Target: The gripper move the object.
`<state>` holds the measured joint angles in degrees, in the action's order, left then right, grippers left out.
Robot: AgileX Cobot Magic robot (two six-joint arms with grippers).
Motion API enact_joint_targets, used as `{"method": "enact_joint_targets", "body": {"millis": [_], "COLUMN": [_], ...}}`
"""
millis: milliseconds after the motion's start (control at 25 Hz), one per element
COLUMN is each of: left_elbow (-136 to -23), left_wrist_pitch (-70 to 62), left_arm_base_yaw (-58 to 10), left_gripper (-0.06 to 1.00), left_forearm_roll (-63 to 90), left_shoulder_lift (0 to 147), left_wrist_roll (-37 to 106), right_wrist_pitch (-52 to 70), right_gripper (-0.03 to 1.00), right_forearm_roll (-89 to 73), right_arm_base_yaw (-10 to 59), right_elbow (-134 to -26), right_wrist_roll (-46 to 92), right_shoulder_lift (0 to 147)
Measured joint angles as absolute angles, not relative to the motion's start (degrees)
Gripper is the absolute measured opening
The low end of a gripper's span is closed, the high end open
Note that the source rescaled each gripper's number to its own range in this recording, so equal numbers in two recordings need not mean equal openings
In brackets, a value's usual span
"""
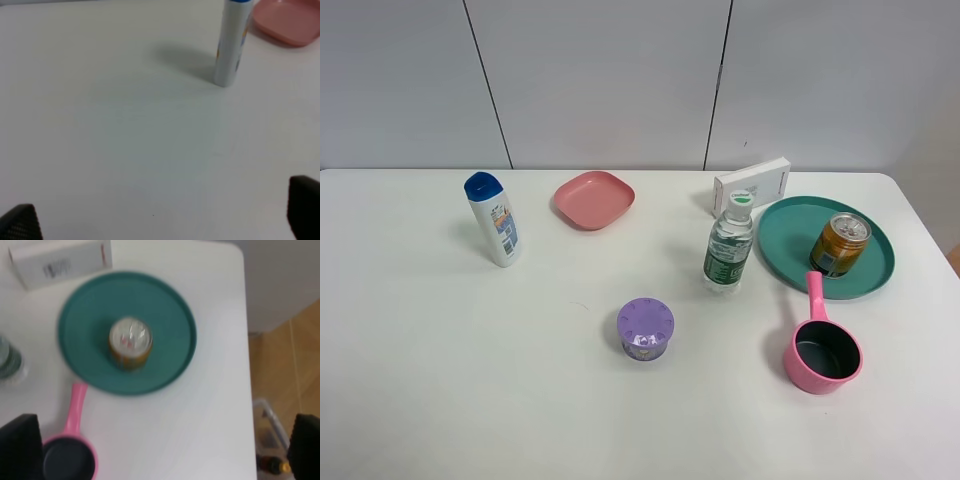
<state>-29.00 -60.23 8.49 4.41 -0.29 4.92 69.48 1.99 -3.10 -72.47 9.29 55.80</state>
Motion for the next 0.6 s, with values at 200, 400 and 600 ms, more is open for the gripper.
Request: {"method": "enact_joint_targets", "body": {"millis": [200, 400, 600], "left_elbow": [-29.0, -29.0, -29.0], "left_wrist_pitch": [-60.23, -60.23, -60.23], "left_arm_base_yaw": [8.49, 8.49, 8.49], "left_gripper": [1.0, 1.0, 1.0], "left_forearm_roll": [4.41, 4.41, 4.41], "left_shoulder_lift": [-0.29, -0.29, -0.29], "left_wrist_roll": [4.92, 4.92, 4.92], "right_wrist_pitch": [63.26, 57.57, 57.08], "right_gripper": [0.99, 0.99, 0.99], "right_forearm_roll": [-2.39, -5.25, -5.25], "right_arm_base_yaw": [-3.1, -3.1, -3.1], "right_elbow": [-56.98, -45.94, -39.6], "right_wrist_roll": [9.29, 9.65, 9.65], "right_shoulder_lift": [42.03, 27.19, 14.94]}}
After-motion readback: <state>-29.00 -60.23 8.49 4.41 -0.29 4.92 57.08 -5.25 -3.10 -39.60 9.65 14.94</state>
